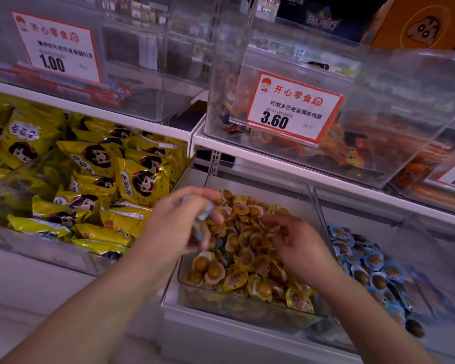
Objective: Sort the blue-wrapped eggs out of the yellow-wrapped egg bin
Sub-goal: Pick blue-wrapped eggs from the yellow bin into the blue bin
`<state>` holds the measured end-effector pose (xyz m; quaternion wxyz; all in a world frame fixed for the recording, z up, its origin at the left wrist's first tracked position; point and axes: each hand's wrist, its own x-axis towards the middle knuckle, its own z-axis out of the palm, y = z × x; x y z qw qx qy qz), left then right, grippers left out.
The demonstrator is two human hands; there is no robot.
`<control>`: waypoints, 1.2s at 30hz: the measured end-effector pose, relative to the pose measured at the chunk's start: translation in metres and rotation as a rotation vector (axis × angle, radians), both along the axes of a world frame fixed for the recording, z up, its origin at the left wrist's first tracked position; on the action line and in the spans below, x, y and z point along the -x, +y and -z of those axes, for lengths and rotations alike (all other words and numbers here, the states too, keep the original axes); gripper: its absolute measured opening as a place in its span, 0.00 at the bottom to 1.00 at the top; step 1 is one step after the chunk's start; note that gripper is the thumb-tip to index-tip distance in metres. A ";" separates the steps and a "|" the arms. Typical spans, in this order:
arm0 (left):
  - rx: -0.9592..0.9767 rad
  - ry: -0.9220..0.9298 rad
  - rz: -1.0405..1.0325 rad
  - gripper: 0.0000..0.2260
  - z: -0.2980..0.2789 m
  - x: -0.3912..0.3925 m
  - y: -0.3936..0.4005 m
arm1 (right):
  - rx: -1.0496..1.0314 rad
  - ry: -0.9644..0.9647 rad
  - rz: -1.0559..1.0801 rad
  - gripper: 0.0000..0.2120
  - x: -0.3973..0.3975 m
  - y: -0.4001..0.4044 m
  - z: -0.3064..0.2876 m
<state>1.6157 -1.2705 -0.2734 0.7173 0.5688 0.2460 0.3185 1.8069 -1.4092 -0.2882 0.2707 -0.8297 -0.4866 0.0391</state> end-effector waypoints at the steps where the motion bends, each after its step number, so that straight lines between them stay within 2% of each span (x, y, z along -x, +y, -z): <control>1: -0.004 -0.010 -0.048 0.10 -0.003 0.009 0.007 | 0.169 -0.084 -0.003 0.17 -0.001 0.002 0.003; 2: 0.007 0.002 -0.113 0.10 -0.003 0.015 0.013 | 0.245 -0.136 -0.031 0.18 0.003 0.006 0.006; 5: 0.038 0.122 -0.226 0.12 0.005 0.019 0.022 | 0.203 -0.100 -0.208 0.18 0.025 0.032 0.013; 7: 0.052 0.150 -0.188 0.12 0.008 0.016 0.019 | 0.300 0.010 -0.280 0.20 0.038 0.056 0.023; 10: 0.046 0.138 -0.123 0.11 0.011 0.012 0.013 | 0.560 0.046 -0.263 0.19 0.039 0.083 0.038; 12: 0.042 0.117 -0.109 0.11 0.011 0.011 0.013 | 0.595 0.129 -0.256 0.17 0.035 0.089 0.041; 14: 0.046 0.099 -0.119 0.11 0.010 0.011 0.016 | 0.580 0.240 -0.262 0.22 0.034 0.092 0.042; 17: 0.077 0.089 -0.143 0.11 0.008 0.012 0.020 | 0.575 0.095 -0.234 0.22 0.039 0.102 0.047; 20: 0.079 0.091 -0.143 0.11 0.009 0.013 0.021 | 0.712 0.017 -0.200 0.27 0.049 0.114 0.049; 24: 0.068 0.084 -0.140 0.10 0.010 0.017 0.021 | 0.801 0.021 -0.193 0.19 0.054 0.121 0.044; 27: 0.081 0.076 -0.142 0.10 0.010 0.018 0.022 | 0.729 -0.019 -0.168 0.17 0.053 0.122 0.049; 30: 0.065 0.078 -0.138 0.10 0.010 0.016 0.022 | 0.570 0.046 -0.114 0.24 0.051 0.113 0.060; 32: 0.051 0.084 -0.126 0.10 0.011 0.013 0.022 | 0.480 0.199 -0.096 0.25 0.049 0.105 0.064; 35: 0.056 0.083 -0.110 0.11 0.010 0.008 0.019 | 0.249 0.518 -0.036 0.09 0.047 0.102 0.060; 36: 0.058 0.084 -0.109 0.10 0.010 0.007 0.018 | 0.150 0.609 0.023 0.07 0.045 0.103 0.056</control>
